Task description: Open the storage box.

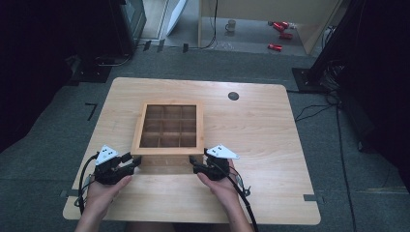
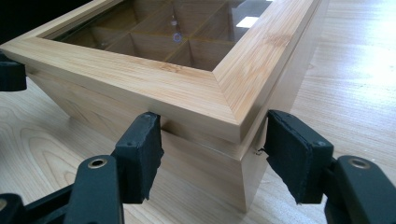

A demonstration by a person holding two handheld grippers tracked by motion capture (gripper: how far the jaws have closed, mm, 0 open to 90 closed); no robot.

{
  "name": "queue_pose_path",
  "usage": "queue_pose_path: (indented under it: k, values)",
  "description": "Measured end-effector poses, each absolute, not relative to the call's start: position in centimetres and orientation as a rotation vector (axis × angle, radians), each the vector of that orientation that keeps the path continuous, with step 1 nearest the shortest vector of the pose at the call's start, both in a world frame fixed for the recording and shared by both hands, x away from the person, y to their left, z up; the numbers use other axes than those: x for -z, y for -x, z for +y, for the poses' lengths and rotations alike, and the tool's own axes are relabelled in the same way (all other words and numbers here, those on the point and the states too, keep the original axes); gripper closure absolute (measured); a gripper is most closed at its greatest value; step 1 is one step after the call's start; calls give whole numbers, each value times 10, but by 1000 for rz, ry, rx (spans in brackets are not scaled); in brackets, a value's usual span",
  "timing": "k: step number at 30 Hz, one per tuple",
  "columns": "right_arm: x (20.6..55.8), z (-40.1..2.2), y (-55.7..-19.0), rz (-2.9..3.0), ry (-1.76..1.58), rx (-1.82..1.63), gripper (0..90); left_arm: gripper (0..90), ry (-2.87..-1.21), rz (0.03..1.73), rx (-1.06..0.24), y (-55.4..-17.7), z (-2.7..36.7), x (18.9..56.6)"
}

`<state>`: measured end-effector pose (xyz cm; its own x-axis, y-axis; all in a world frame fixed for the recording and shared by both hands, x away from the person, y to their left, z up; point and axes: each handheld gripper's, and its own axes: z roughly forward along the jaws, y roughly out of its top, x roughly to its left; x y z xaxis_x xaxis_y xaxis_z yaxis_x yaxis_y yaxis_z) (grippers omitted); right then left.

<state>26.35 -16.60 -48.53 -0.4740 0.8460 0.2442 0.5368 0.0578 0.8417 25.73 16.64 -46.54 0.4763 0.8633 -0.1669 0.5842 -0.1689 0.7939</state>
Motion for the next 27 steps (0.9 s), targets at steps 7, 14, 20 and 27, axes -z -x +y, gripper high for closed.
queue_pose_path:
  k: [7,14,20,27]
  values:
    - [478,-166,-263,2018,-1362,-1393,377,397,-1902,1244,-405,-257,168,474]
    - [467,-166,-265,2011,-1316,-1386,376,242,-1899,1336,-397,-255,181,489]
    - [453,-165,-268,2002,-1280,-1391,373,233,-1942,1396,-440,-253,189,504]
    - [436,-164,-277,1981,-1276,-1402,350,237,-1966,1411,-468,-252,193,511]
